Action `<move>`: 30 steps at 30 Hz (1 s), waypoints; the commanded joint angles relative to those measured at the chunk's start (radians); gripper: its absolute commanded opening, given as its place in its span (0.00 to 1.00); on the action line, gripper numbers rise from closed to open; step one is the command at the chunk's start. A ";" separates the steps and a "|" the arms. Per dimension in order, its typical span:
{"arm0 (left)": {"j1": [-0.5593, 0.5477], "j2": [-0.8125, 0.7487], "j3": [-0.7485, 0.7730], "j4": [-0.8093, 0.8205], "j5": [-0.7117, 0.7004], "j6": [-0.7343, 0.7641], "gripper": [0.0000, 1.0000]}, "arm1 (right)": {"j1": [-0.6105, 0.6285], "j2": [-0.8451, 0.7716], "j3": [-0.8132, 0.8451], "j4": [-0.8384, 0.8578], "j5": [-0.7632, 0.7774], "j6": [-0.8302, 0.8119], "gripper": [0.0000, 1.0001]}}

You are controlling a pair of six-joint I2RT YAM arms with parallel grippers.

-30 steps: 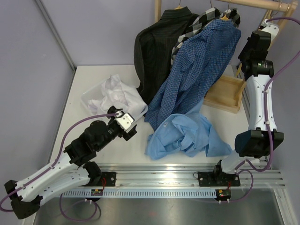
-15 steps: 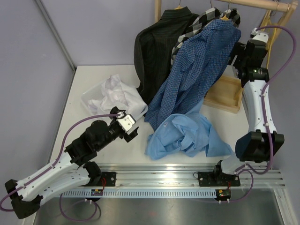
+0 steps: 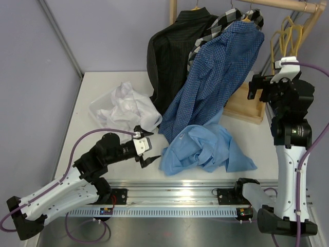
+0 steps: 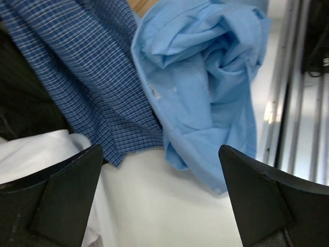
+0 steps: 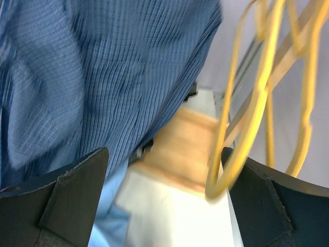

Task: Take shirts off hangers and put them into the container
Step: Hang the hanger back to the clothesline with the right arm, then place the shirt into the basket

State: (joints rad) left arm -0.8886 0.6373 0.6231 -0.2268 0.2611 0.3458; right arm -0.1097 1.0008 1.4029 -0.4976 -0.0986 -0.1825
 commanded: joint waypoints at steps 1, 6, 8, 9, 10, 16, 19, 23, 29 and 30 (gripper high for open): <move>0.002 0.039 0.026 0.107 0.189 -0.077 0.99 | 0.001 -0.045 -0.076 -0.125 -0.101 -0.087 1.00; -0.003 0.211 0.108 0.187 0.288 -0.273 0.99 | 0.001 -0.102 -0.182 -0.245 -0.317 -0.136 1.00; -0.035 0.324 0.179 0.167 0.268 -0.341 0.99 | 0.001 -0.125 -0.235 -0.294 -0.439 -0.170 0.99; -0.052 0.363 0.199 0.159 0.247 -0.372 0.99 | 0.001 -0.132 -0.257 -0.301 -0.476 -0.178 0.99; -0.093 0.392 0.220 0.156 0.195 -0.396 0.99 | 0.001 -0.148 -0.278 -0.311 -0.507 -0.187 1.00; -0.232 0.674 0.348 0.109 -0.167 -0.475 0.99 | 0.001 -0.244 -0.430 -0.277 -0.659 -0.210 0.99; -0.271 0.832 0.441 0.070 -0.255 -0.514 0.99 | 0.001 -0.263 -0.470 -0.268 -0.673 -0.212 0.99; -0.329 0.979 0.493 0.118 -0.356 -0.534 0.99 | -0.001 -0.280 -0.518 -0.245 -0.656 -0.207 0.99; -0.357 1.177 0.509 0.222 -0.632 -0.588 0.99 | -0.001 -0.292 -0.518 -0.234 -0.589 -0.199 0.99; -0.357 1.191 0.497 0.268 -0.658 -0.594 0.99 | -0.001 -0.297 -0.522 -0.234 -0.581 -0.198 0.99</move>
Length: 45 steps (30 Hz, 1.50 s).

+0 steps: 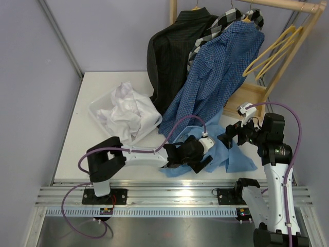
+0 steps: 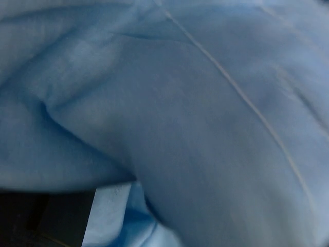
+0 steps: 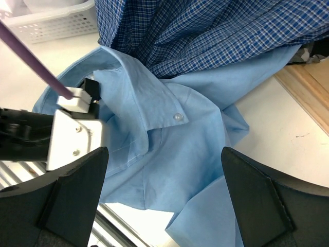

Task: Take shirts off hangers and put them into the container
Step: Place the shirt into the basket

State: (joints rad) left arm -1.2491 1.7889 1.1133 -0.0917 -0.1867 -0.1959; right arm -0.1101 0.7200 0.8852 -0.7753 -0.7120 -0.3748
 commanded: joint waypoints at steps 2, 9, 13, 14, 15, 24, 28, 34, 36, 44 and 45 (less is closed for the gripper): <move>0.002 0.062 -0.039 0.233 -0.266 -0.059 0.94 | 0.000 -0.025 -0.008 0.042 0.042 -0.004 0.99; 0.002 0.096 -0.118 0.428 -0.309 -0.047 0.18 | 0.000 -0.033 -0.008 0.041 0.057 -0.003 0.99; -0.012 0.055 -0.170 0.504 -0.286 -0.031 0.00 | -0.003 -0.039 -0.006 0.036 0.060 -0.004 0.99; -0.016 0.034 -0.184 0.517 -0.278 -0.024 0.00 | -0.005 -0.039 -0.009 0.036 0.060 -0.004 0.99; -0.027 -0.015 -0.217 0.532 -0.267 -0.013 0.00 | -0.007 -0.039 -0.009 0.037 0.062 -0.004 0.99; -0.062 -0.489 -0.363 0.368 -0.261 0.009 0.00 | -0.010 -0.045 -0.014 0.044 0.075 -0.001 0.99; -0.064 -0.698 -0.360 0.233 -0.310 0.053 0.00 | -0.011 -0.045 -0.015 0.045 0.077 -0.001 0.99; -0.059 -0.913 -0.253 0.038 -0.456 0.186 0.00 | -0.013 -0.044 -0.019 0.050 0.082 0.001 0.99; -0.053 -0.954 -0.198 -0.006 -0.518 0.257 0.00 | -0.013 -0.042 -0.020 0.050 0.082 0.001 0.99; 0.078 -0.985 -0.001 -0.097 -0.599 0.436 0.00 | -0.019 -0.037 -0.025 0.053 0.080 0.002 0.99; 0.094 -0.984 0.016 -0.097 -0.597 0.446 0.00 | -0.020 -0.039 -0.023 0.053 0.080 0.001 0.99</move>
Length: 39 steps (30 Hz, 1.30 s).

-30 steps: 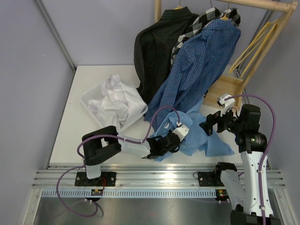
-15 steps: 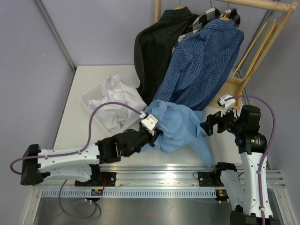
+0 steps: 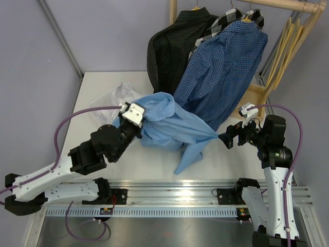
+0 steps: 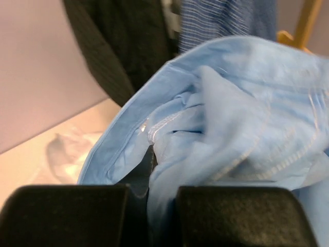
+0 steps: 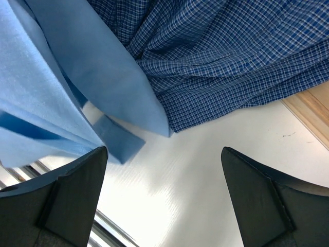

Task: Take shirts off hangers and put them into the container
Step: Place the shirt into the basket

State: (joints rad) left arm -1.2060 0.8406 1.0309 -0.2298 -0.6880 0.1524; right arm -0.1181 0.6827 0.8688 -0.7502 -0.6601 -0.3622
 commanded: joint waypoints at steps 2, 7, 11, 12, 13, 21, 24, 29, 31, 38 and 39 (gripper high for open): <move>0.109 -0.034 0.141 0.040 -0.081 0.114 0.00 | -0.014 0.000 -0.010 0.029 0.028 -0.012 0.99; 0.247 -0.017 0.247 0.030 -0.055 0.128 0.00 | -0.015 0.003 -0.011 0.029 0.025 -0.011 0.99; 0.325 -0.003 0.300 0.072 -0.038 0.154 0.00 | -0.017 0.005 -0.011 0.028 0.025 -0.011 1.00; 0.341 0.005 0.313 0.076 -0.038 0.160 0.00 | -0.017 0.005 -0.010 0.028 0.024 -0.012 0.99; 0.367 0.012 0.326 0.081 -0.038 0.165 0.00 | -0.017 0.003 -0.010 0.028 0.022 -0.012 1.00; 0.499 0.123 0.483 0.107 0.007 0.196 0.00 | -0.018 0.003 -0.011 0.029 0.022 -0.011 0.99; 0.552 0.170 0.540 0.104 0.041 0.190 0.00 | -0.018 0.003 -0.011 0.029 0.022 -0.012 0.99; 0.652 0.235 0.618 0.063 0.102 0.158 0.00 | -0.018 0.003 -0.010 0.029 0.022 -0.014 1.00; 0.699 0.256 0.638 0.046 0.126 0.125 0.00 | -0.018 0.003 -0.011 0.026 0.022 -0.012 0.99; 0.841 0.317 0.652 0.023 0.245 0.042 0.00 | -0.018 0.003 -0.011 0.025 0.020 -0.012 0.99; 0.885 0.330 0.670 0.023 0.254 0.036 0.00 | -0.018 0.003 -0.010 0.025 0.020 -0.014 0.99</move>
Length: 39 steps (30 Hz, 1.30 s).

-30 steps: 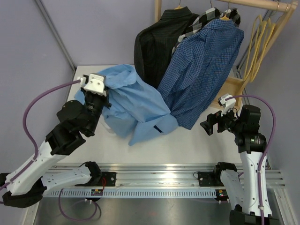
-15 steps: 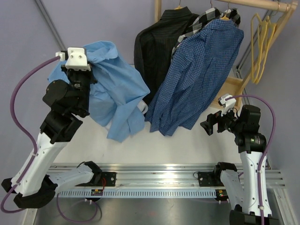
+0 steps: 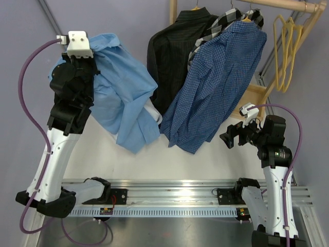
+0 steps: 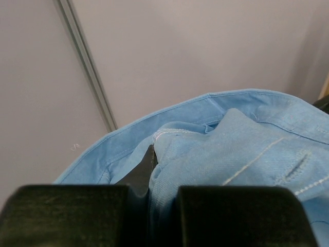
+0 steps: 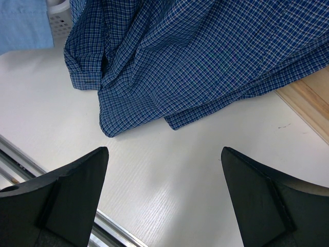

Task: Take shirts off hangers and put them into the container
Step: Place the shirt into the basket

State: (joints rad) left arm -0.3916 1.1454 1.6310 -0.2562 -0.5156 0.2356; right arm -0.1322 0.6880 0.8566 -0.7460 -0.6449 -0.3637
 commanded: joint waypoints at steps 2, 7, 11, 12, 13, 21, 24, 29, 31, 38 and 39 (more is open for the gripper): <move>0.111 0.054 0.119 0.029 0.098 -0.082 0.00 | -0.004 -0.001 0.001 0.022 0.004 -0.011 0.99; 0.183 0.140 0.309 0.067 0.101 -0.169 0.00 | -0.004 -0.001 0.001 0.022 0.008 -0.011 0.99; 0.186 0.240 0.489 0.068 0.086 -0.176 0.00 | -0.004 -0.002 0.001 0.020 0.008 -0.011 0.99; 0.188 0.267 0.535 0.049 0.089 -0.177 0.00 | -0.004 -0.002 0.001 0.022 0.008 -0.011 0.99; 0.186 0.278 0.540 0.043 0.097 -0.176 0.00 | -0.004 -0.002 0.001 0.022 0.008 -0.012 1.00; 0.238 0.208 0.164 0.092 0.161 -0.281 0.00 | -0.006 -0.010 0.002 0.020 0.008 -0.015 0.99; 0.264 0.179 -0.005 0.095 0.226 -0.340 0.00 | -0.006 -0.010 0.002 0.019 0.007 -0.014 1.00; 0.289 0.100 -0.294 0.100 0.339 -0.424 0.00 | -0.006 -0.010 0.002 0.020 0.008 -0.014 0.99; 0.304 0.079 -0.388 0.121 0.396 -0.475 0.00 | -0.006 -0.010 0.002 0.020 0.008 -0.014 0.99; 0.346 0.180 -0.562 0.048 0.592 -0.579 0.00 | -0.006 -0.005 0.002 0.019 0.002 -0.015 0.99; 0.346 0.238 -0.566 0.040 0.658 -0.582 0.00 | -0.006 -0.005 0.004 0.019 0.002 -0.015 0.99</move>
State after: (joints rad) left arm -0.0505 1.3048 1.0771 -0.2310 -0.0517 -0.2737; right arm -0.1322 0.6853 0.8566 -0.7464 -0.6449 -0.3645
